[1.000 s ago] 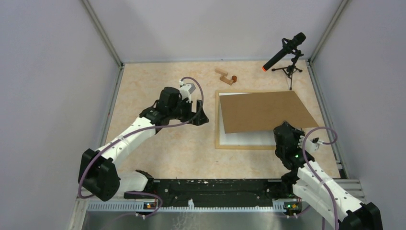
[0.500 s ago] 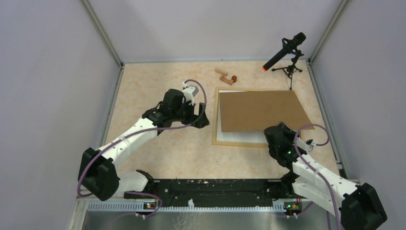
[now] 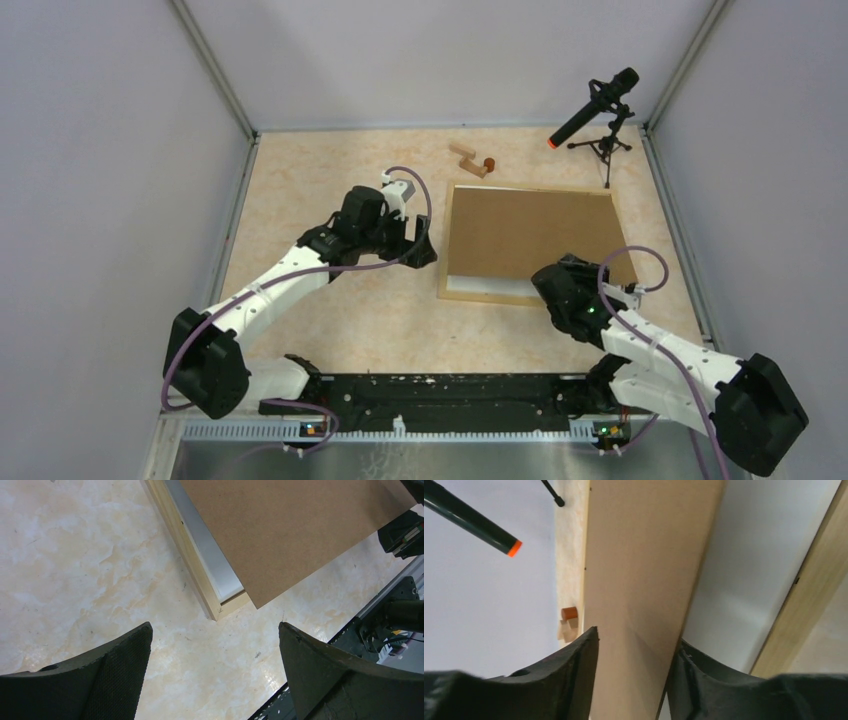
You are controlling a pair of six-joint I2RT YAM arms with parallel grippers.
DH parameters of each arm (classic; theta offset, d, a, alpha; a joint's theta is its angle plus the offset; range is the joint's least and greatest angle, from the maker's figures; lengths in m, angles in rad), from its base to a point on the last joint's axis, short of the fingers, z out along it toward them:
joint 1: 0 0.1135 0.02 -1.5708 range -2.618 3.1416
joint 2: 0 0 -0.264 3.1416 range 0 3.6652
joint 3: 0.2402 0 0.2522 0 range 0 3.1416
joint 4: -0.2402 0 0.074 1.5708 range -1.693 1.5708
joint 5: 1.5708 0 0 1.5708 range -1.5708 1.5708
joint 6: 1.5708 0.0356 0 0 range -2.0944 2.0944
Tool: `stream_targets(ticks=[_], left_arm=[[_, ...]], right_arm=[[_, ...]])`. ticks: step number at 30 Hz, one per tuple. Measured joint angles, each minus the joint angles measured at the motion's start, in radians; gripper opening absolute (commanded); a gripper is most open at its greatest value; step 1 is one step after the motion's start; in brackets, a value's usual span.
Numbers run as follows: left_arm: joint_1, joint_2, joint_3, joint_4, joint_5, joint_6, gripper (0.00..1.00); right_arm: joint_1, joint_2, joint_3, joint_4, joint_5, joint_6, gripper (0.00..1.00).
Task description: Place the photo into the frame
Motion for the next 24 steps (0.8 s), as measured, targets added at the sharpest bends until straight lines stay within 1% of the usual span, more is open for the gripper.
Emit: stream_targets(ticks=[2,5,8,14,16,19,21,23,24], left_arm=[[0.000,0.000,0.000,0.000,-0.004,0.002,0.99],[0.000,0.000,0.000,0.000,-0.008,0.003,0.99],[0.000,0.000,0.000,0.000,-0.011,0.003,0.99],[0.000,0.000,0.000,0.000,-0.013,0.005,0.99],[0.000,0.000,0.000,0.000,-0.013,0.005,0.99],[0.000,0.000,0.000,0.000,-0.013,0.005,0.99],[0.003,0.000,0.000,0.000,-0.013,0.005,0.99],[0.006,0.000,0.000,0.000,-0.013,0.005,0.99],[0.008,0.000,0.000,0.000,-0.013,0.005,0.99]], right_arm=[[0.011,0.011,0.002,-0.011,-0.016,0.002,0.61],[0.018,0.020,0.009,-0.027,-0.048,-0.003,0.66],[0.019,0.020,0.017,-0.029,-0.081,-0.043,0.72],[0.023,0.020,0.030,-0.046,-0.127,-0.124,0.91],[0.023,0.020,0.033,-0.060,-0.129,-0.147,0.93],[0.023,0.020,0.053,-0.079,-0.123,-0.211,0.94],[0.017,0.020,0.067,-0.074,-0.115,-0.279,0.94],[-0.006,0.020,0.075,-0.057,-0.120,-0.347,0.98],[-0.022,0.020,0.077,-0.041,-0.128,-0.384,0.99]])
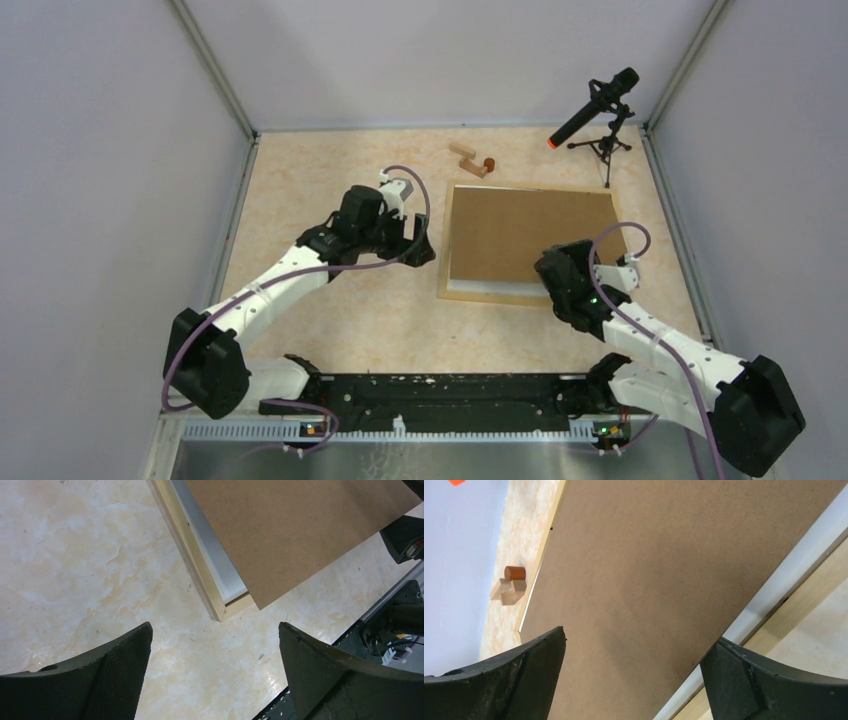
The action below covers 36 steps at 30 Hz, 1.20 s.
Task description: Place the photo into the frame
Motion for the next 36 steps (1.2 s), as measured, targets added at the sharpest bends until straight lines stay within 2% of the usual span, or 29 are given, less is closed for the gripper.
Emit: stream_targets(ticks=[9,16,36], left_arm=[[0.023,0.007,0.000,0.000,0.005,-0.001,0.99],[0.036,0.027,0.000,0.001,0.020,-0.002,0.99],[0.053,0.057,0.000,0.003,0.049,-0.009,0.99]], right_arm=[[-0.068,0.087,0.111,-0.007,-0.120,-0.186,0.99],[-0.078,0.173,0.162,-0.046,-0.181,-0.212,0.99],[-0.098,0.108,0.146,-0.044,-0.210,-0.342,0.99]])
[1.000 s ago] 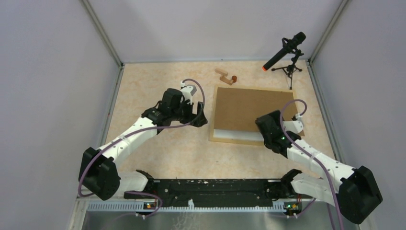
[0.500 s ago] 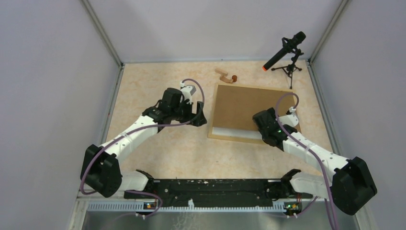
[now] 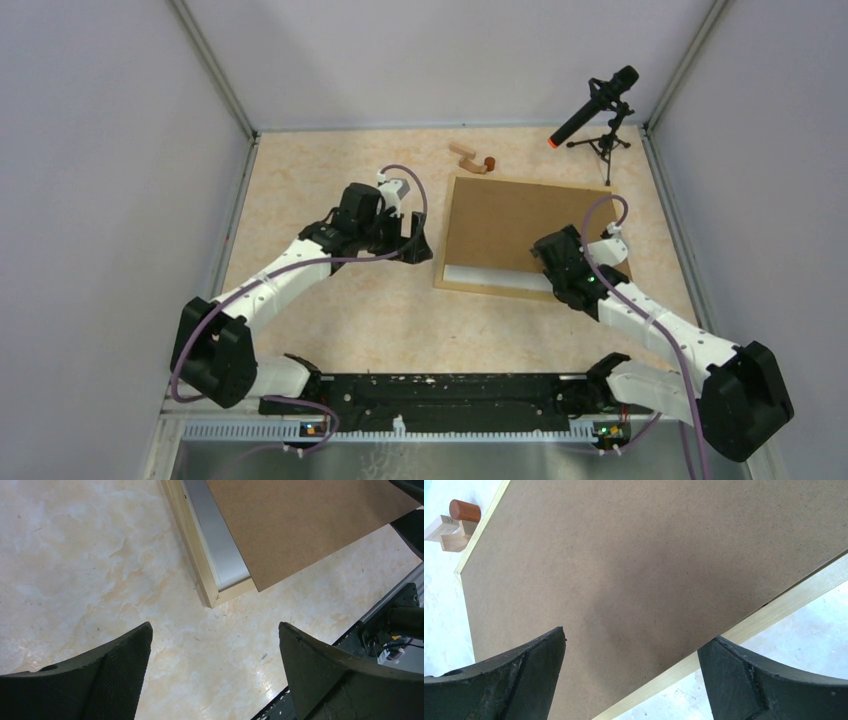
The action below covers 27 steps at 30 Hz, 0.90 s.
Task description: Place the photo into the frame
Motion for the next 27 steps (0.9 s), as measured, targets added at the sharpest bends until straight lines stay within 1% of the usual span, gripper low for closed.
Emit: stream_targets(ticks=[7,10,13,21,24,27], left_arm=[[0.002,0.011,0.000,0.005,0.012,-0.010,0.99],[0.005,0.013,0.000,0.005,0.017,-0.016,0.99],[0.013,0.016,0.000,0.005,0.038,-0.028,0.99],[0.053,0.100,0.001,0.026,0.163,-0.102,0.99],[0.064,0.148,0.002,0.051,0.208,-0.135,0.99],[0.071,0.206,0.003,0.085,0.253,-0.177,0.99]], right_arm=[[-0.004,0.002,-0.008,0.010,-0.014,-0.019,0.99],[-0.014,0.003,-0.007,0.003,-0.042,-0.027,0.99],[-0.017,0.013,0.009,-0.041,-0.087,-0.051,0.99],[-0.021,0.053,0.101,-0.201,-0.218,-0.160,0.99],[-0.021,0.062,0.114,-0.238,-0.313,-0.233,0.99],[-0.023,0.069,0.127,-0.264,-0.393,-0.345,0.99]])
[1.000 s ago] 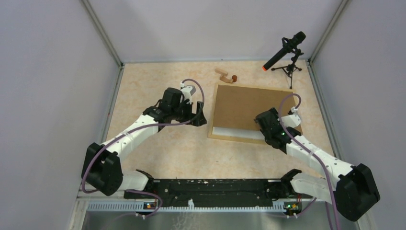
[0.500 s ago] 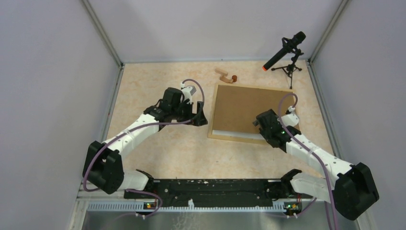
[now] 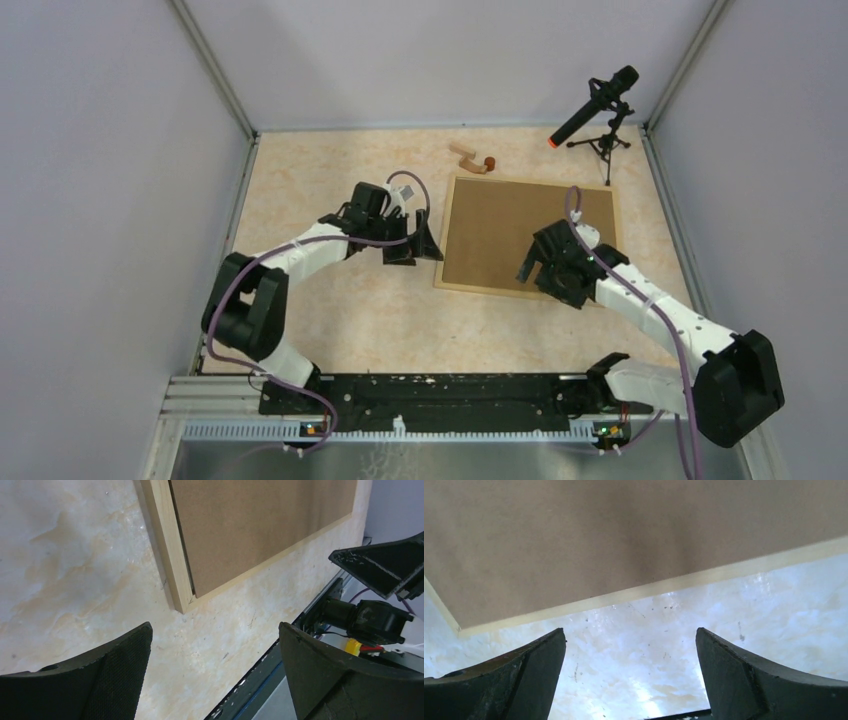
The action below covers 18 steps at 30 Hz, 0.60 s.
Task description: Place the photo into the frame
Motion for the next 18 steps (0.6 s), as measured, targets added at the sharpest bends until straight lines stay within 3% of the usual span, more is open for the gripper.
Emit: stream_targets(ticks=[4,9,12,18], left_arm=[[0.001,0.117,0.040,0.051,0.057,-0.056,0.99],[0.001,0.264,0.148,0.078,0.064,-0.098,0.99],[0.001,0.341,0.224,0.084,0.064,-0.108,0.99],[-0.003,0.446,0.288,0.109,0.087,-0.136,0.99]], right_arm=[[-0.088,0.042,0.114,-0.013,-0.036,-0.206,0.99],[-0.457,0.171,0.253,0.135,-0.154,-0.436,0.99],[-0.657,0.288,0.312,0.217,-0.206,-0.510,0.99],[-0.879,0.514,0.389,0.276,-0.283,-0.571,0.99]])
